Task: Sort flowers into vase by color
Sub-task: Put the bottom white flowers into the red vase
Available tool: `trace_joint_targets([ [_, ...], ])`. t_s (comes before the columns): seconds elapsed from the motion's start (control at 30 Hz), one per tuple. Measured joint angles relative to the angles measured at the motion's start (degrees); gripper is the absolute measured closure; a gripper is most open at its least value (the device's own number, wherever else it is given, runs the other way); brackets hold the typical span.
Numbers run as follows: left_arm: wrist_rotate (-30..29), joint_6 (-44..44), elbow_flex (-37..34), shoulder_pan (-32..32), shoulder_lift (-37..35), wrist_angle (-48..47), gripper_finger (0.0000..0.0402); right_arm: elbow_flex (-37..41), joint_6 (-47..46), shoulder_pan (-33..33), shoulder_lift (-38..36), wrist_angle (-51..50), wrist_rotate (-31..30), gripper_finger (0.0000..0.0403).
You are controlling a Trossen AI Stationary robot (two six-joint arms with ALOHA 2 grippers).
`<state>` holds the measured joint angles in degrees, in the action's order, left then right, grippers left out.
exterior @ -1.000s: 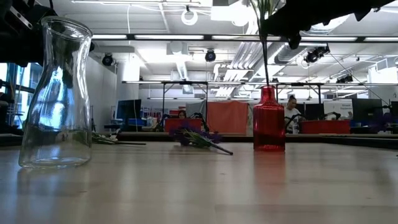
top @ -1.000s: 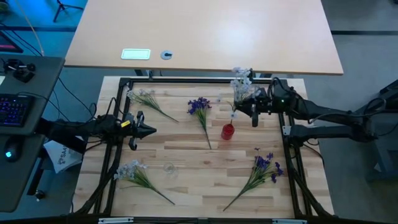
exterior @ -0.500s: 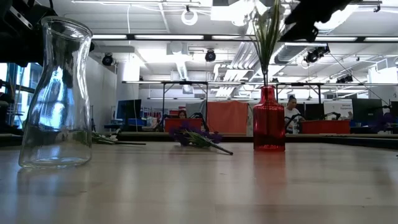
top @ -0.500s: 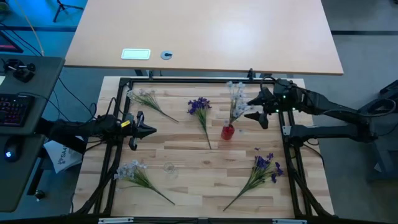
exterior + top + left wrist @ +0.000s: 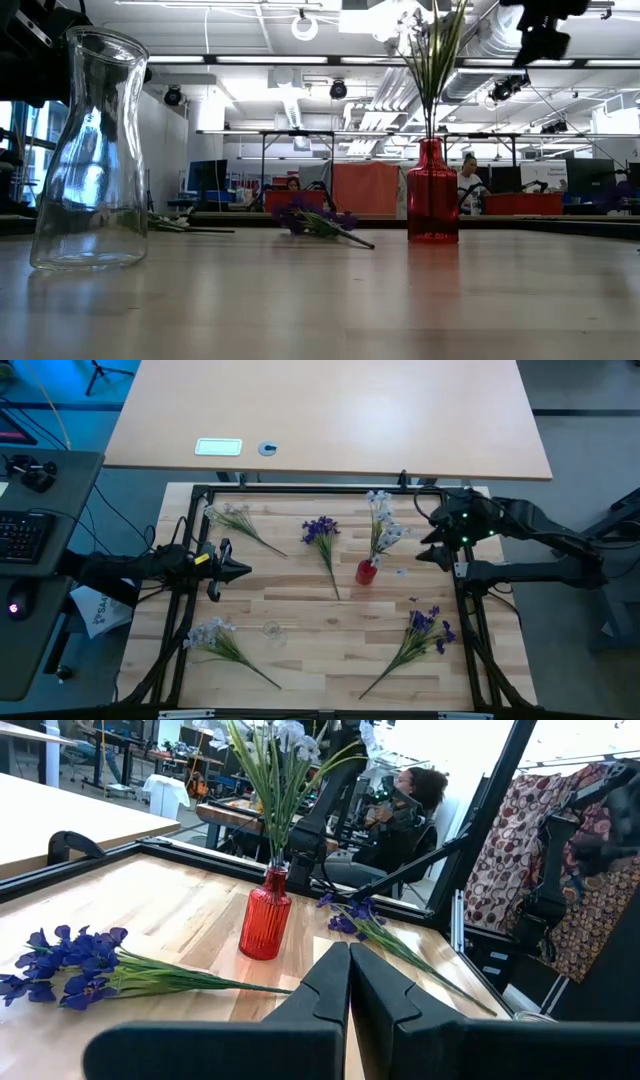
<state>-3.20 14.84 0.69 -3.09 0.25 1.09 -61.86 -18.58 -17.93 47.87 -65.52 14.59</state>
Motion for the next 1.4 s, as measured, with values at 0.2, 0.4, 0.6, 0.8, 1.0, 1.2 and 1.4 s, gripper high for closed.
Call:
trace_joint_targets([
  [0.2,0.0,0.0,0.0,0.0,0.0,0.0,0.0401,8.4,-8.3,3.0,-0.2,2.3,7.0,0.0103],
  [0.4,0.0,0.0,0.0,0.0,0.0,0.0,0.0401,16.1,-17.9,7.4,-0.2,18.1,13.4,0.0103],
  [0.6,-1.0,4.6,0.0,0.0,0.0,5.2,0.0401,17.9,-29.5,11.3,-0.2,27.9,18.8,0.0103],
  [0.8,-3.2,12.6,0.0,0.0,0.0,20.6,0.0401,16.8,-42.8,16.5,-0.9,27.4,25.6,0.0103],
  [1.0,-10.1,14.0,0.0,0.0,0.0,30.9,0.0401,16.8,-55.2,25.8,-2.9,25.6,28.9,0.0103],
  [1.2,-7.4,19.4,0.1,0.0,1.6,30.4,0.0401,16.8,-62.5,36.4,-5.9,16.5,25.6,0.0103],
  [1.4,-2.5,22.4,7.4,-1.1,12.2,26.5,0.0401,16.8,-60.0,41.0,-6.4,12.9,19.1,0.0103],
])
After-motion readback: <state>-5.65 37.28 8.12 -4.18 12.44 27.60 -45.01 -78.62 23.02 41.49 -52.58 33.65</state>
